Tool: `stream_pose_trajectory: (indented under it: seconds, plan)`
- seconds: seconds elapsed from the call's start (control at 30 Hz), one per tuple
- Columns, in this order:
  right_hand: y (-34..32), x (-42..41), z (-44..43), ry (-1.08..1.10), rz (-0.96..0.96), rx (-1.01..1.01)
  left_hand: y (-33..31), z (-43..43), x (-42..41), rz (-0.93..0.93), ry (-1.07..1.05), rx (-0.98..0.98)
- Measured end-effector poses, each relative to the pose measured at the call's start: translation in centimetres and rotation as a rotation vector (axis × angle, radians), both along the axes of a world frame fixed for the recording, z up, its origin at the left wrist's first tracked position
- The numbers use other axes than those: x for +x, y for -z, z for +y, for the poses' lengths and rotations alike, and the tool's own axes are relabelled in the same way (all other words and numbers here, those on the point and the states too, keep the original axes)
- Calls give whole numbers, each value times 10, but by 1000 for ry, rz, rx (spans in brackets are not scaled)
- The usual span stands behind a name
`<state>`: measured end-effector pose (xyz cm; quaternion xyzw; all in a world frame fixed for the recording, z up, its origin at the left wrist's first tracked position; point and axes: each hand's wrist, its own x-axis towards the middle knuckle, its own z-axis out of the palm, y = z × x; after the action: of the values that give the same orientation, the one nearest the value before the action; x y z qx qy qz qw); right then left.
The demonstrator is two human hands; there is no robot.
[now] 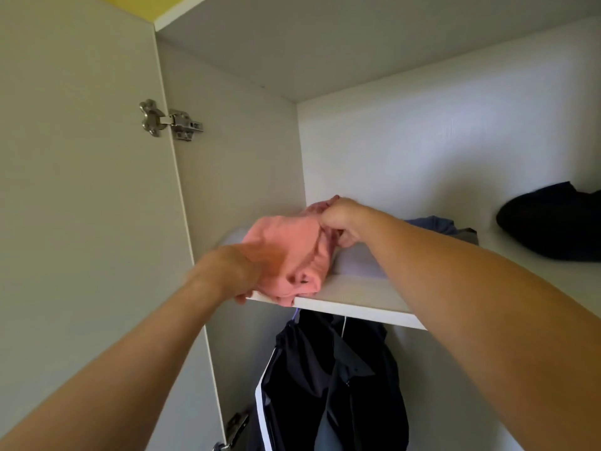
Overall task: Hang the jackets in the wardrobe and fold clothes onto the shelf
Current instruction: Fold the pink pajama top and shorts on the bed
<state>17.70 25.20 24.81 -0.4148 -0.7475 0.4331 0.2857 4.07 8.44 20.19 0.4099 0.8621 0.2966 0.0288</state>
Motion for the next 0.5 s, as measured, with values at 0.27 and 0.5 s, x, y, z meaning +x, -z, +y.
stream_pose_trajectory:
  seconds: [0.27, 0.5]
  plan:
    - [12, -14, 24, -27, -429, 660, 0, 40, -10, 714, 228, 103]
    - [34, -19, 28, -72, -819, 741, 12, 71, -14, 411, 504, -237]
